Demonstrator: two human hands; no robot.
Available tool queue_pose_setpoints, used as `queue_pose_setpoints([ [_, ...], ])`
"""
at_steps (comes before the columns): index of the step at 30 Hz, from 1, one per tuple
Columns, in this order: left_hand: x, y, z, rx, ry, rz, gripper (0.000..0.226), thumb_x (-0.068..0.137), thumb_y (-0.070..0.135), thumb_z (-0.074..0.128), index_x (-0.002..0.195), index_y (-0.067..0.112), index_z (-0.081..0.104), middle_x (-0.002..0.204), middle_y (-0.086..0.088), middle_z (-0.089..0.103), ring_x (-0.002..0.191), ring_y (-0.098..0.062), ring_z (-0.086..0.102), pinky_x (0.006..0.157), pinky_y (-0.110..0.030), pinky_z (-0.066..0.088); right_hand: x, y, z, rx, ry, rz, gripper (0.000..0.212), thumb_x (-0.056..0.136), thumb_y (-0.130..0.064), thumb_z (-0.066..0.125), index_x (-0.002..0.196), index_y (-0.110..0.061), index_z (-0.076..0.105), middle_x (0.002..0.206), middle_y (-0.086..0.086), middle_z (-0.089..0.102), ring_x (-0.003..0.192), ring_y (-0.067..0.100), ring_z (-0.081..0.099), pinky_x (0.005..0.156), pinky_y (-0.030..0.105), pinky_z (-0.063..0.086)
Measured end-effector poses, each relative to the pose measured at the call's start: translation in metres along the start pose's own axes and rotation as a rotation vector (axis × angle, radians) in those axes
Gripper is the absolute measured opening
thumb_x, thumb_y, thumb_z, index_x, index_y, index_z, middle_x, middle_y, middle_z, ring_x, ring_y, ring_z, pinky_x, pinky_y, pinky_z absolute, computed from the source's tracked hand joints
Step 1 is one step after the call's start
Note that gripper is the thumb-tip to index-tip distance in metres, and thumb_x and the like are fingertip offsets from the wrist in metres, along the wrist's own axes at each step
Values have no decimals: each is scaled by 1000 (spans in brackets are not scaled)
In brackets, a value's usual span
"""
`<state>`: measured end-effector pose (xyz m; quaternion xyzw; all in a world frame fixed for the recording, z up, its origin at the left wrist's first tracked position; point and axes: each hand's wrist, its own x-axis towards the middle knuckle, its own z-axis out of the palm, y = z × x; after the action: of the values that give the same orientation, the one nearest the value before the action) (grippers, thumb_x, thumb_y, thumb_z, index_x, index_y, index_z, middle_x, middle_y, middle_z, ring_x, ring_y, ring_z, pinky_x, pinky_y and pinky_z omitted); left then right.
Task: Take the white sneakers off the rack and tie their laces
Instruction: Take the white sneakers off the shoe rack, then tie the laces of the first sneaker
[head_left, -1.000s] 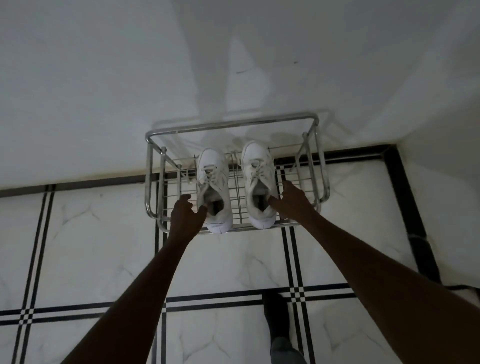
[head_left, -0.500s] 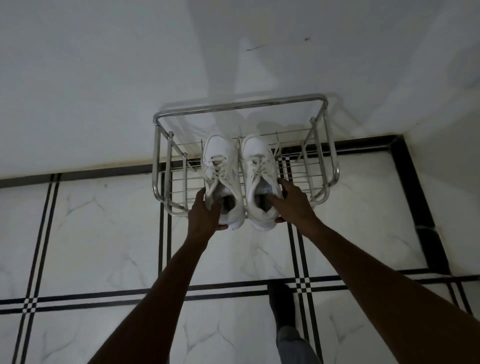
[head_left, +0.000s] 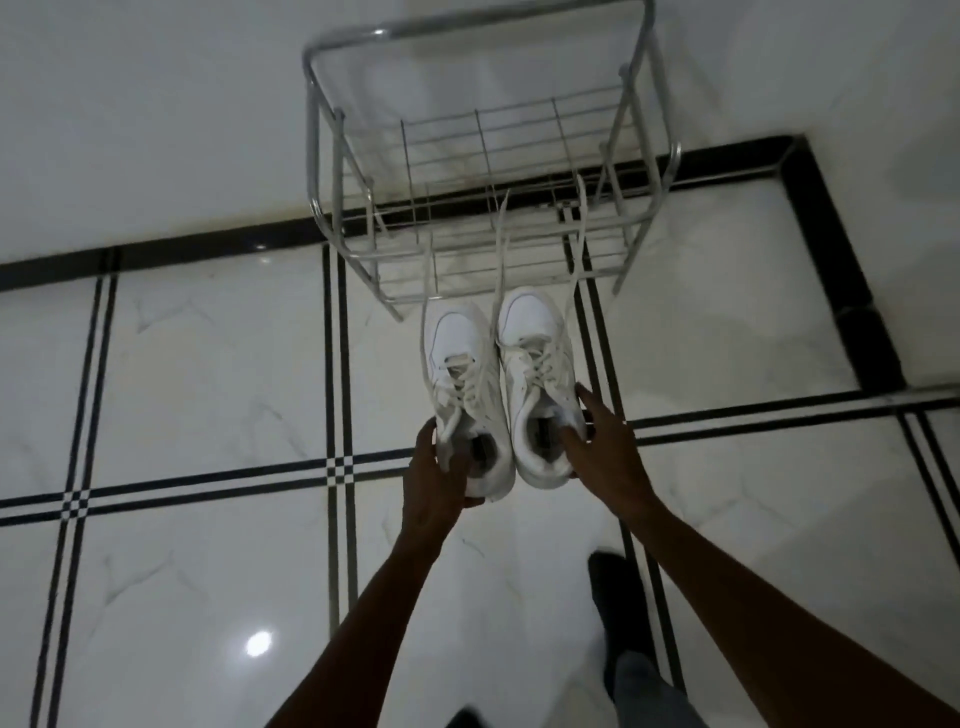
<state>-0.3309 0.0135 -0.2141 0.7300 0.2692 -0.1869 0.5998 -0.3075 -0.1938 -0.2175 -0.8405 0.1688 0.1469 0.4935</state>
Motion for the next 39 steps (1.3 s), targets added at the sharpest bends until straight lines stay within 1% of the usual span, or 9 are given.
queue_pose_setpoints([
  [4, 27, -79, 22, 23, 11, -70, 61, 103, 18, 56, 157, 23, 29, 140, -3, 49, 115, -31, 62, 67, -41, 65, 14, 81, 36, -31, -50, 31, 54, 96, -14, 60, 148, -11, 42, 139, 9, 59, 127, 23, 57, 93, 11, 40],
  [10, 109, -175, 63, 24, 30, -57, 54, 104, 13, 50, 155, 21, 33, 132, -4, 53, 109, -30, 64, 58, -30, 63, 80, 174, 87, -45, -44, 14, 51, 96, -9, 59, 145, -9, 46, 137, 12, 61, 126, 25, 57, 88, 9, 36],
  [17, 181, -243, 89, 54, 89, 44, 56, 103, 13, 51, 155, 21, 33, 144, -14, 50, 114, -36, 64, 56, -33, 64, 135, 234, 128, -26, 7, -2, 48, 95, -14, 60, 142, -11, 51, 136, 11, 63, 126, 24, 58, 102, 25, 44],
  [23, 197, -250, 92, 151, 157, 166, 53, 100, 30, 56, 151, 29, 42, 136, -7, 58, 103, -27, 68, 55, -32, 62, 147, 242, 126, -94, -3, -39, 48, 92, -16, 65, 139, -10, 55, 128, 10, 67, 119, 24, 62, 91, 18, 41],
  [27, 196, -245, 90, 214, 179, 242, 53, 95, 41, 61, 146, 39, 46, 138, -2, 61, 120, -23, 61, 98, -45, 56, 137, 229, 124, -284, 131, -108, 54, 92, -31, 65, 139, -8, 49, 133, 16, 55, 119, 30, 57, 95, 35, 51],
  [29, 196, -240, 85, 212, 222, 253, 47, 94, 35, 68, 138, 24, 56, 126, -3, 64, 111, -17, 62, 91, -26, 53, 125, 213, 130, -345, 356, -302, 35, 90, -28, 65, 120, -11, 58, 118, 9, 56, 105, 22, 58, 82, 36, 57],
  [32, 199, -236, 77, 190, 278, 359, 39, 88, 29, 78, 122, 14, 67, 114, -1, 60, 93, -1, 62, 71, -4, 47, 117, 186, 150, -286, 202, -438, 10, 89, -22, 67, 96, -14, 65, 94, 1, 63, 83, 13, 61, 74, 34, 57],
  [35, 209, -239, 71, 244, 288, 461, 33, 84, 29, 83, 112, 16, 72, 109, 1, 65, 88, -4, 66, 69, -10, 53, 131, 180, 176, -411, -2, -414, 25, 90, -31, 66, 106, -12, 70, 102, 7, 68, 94, 20, 65, 85, 37, 54],
  [39, 221, -245, 71, 225, 286, 552, 26, 84, 26, 80, 106, 16, 70, 102, 3, 68, 85, -6, 68, 72, -30, 59, 148, 177, 192, -619, -10, -410, 26, 93, -30, 60, 104, -8, 67, 108, 9, 67, 99, 24, 64, 80, 29, 45],
])
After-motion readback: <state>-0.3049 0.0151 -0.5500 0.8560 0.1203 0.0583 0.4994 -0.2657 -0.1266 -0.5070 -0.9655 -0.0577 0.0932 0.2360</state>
